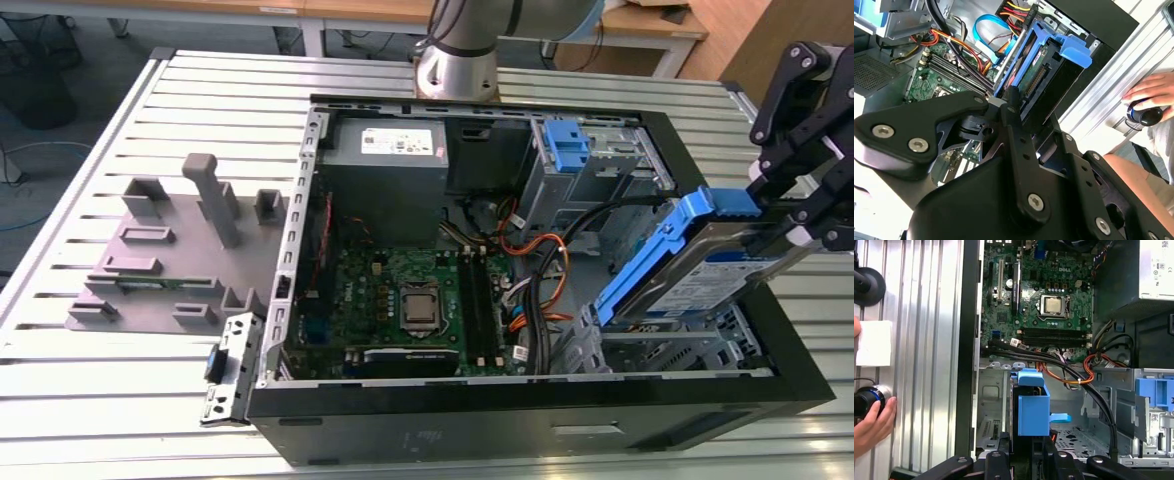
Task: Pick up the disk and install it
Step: 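Insert the disk into the insertion slot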
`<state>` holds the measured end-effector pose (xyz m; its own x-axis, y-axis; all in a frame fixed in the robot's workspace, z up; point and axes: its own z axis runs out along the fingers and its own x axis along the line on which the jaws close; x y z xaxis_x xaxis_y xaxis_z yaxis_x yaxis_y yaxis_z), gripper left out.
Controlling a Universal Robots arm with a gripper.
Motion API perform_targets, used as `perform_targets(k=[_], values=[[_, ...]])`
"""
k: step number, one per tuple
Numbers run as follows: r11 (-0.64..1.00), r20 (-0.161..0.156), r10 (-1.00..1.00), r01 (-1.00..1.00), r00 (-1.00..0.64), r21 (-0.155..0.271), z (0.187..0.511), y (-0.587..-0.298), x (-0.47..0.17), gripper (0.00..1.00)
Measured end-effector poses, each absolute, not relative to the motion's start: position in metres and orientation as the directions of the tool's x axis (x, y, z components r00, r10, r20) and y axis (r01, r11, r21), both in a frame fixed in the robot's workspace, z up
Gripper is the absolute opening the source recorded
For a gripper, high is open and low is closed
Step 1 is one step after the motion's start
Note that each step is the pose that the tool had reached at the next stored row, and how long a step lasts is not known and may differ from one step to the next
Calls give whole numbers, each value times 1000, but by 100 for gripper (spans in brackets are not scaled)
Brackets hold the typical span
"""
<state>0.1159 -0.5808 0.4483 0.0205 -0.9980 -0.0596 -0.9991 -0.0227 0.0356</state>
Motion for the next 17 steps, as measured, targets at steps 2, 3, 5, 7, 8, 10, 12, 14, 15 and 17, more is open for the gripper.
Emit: perform_targets(k=[2, 3, 5, 7, 8, 10, 12, 14, 15, 17], values=[[-23, -60, -998, -999, 20, 36, 448, -581, 116, 35], [-23, -60, -998, -999, 20, 36, 448, -581, 116, 35], [-19, -60, -998, -999, 17, 36, 448, -581, 116, 35], [-8, -60, -998, -999, 6, 36, 448, -581, 116, 35], [-7, -60, -998, -999, 5, 36, 448, -581, 116, 35], [-7, -60, -998, -999, 5, 35, 448, -581, 116, 35], [-7, -60, -998, -999, 5, 35, 447, -581, 115, 35], [-7, -60, -998, -999, 5, 35, 446, -581, 115, 35], [-7, -60, -998, -999, 5, 35, 447, -581, 115, 35], [-7, -60, -998, -999, 5, 35, 446, -581, 115, 35]])
